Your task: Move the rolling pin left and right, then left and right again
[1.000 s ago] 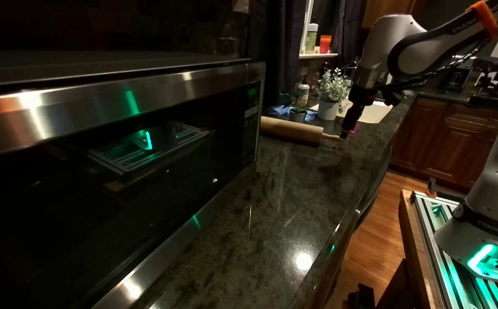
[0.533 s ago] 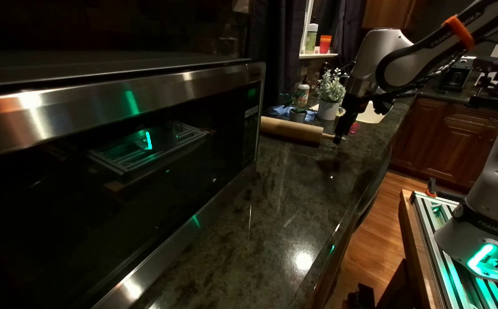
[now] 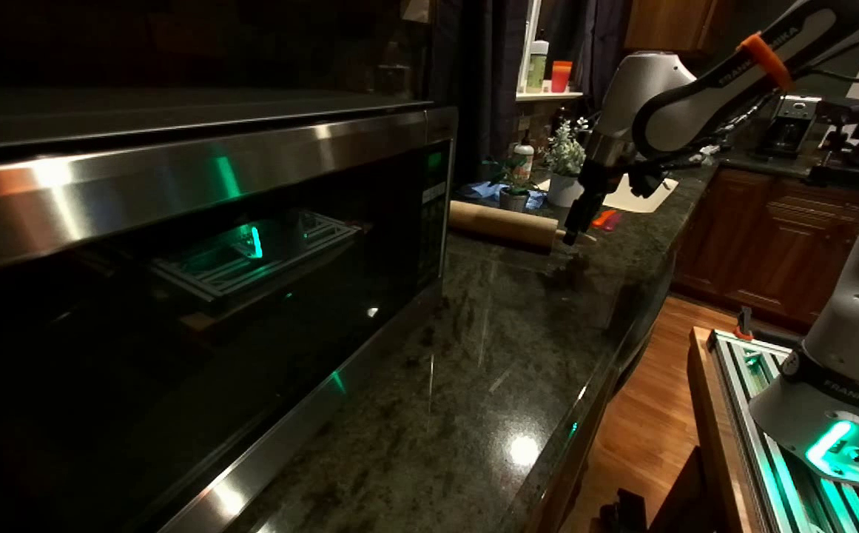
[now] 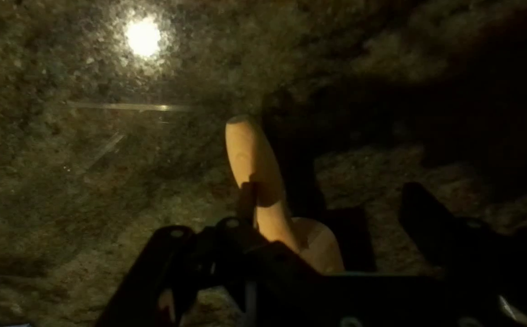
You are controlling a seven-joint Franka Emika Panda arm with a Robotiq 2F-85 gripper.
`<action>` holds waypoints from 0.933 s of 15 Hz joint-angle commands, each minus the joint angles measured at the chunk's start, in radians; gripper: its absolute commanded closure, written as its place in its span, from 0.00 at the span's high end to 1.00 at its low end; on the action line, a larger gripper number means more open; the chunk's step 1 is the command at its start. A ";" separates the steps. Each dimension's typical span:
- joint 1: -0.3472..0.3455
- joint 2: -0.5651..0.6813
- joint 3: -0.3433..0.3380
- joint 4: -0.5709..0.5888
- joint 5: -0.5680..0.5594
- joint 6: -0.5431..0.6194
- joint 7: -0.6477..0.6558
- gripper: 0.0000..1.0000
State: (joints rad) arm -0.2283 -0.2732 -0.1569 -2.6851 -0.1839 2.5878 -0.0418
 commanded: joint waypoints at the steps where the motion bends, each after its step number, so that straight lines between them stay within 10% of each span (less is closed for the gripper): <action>1: -0.004 0.056 -0.007 0.034 -0.003 0.019 0.002 0.50; 7: -0.011 0.074 -0.015 0.060 -0.008 0.017 0.005 0.04; 8: -0.013 0.076 -0.015 0.062 -0.011 0.016 0.011 0.47; 10: -0.014 0.080 -0.015 0.066 -0.011 0.016 0.012 0.43; 14: -0.012 0.095 -0.013 0.075 -0.015 0.016 0.015 0.72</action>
State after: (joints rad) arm -0.2396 -0.2115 -0.1679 -2.6200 -0.1843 2.5879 -0.0419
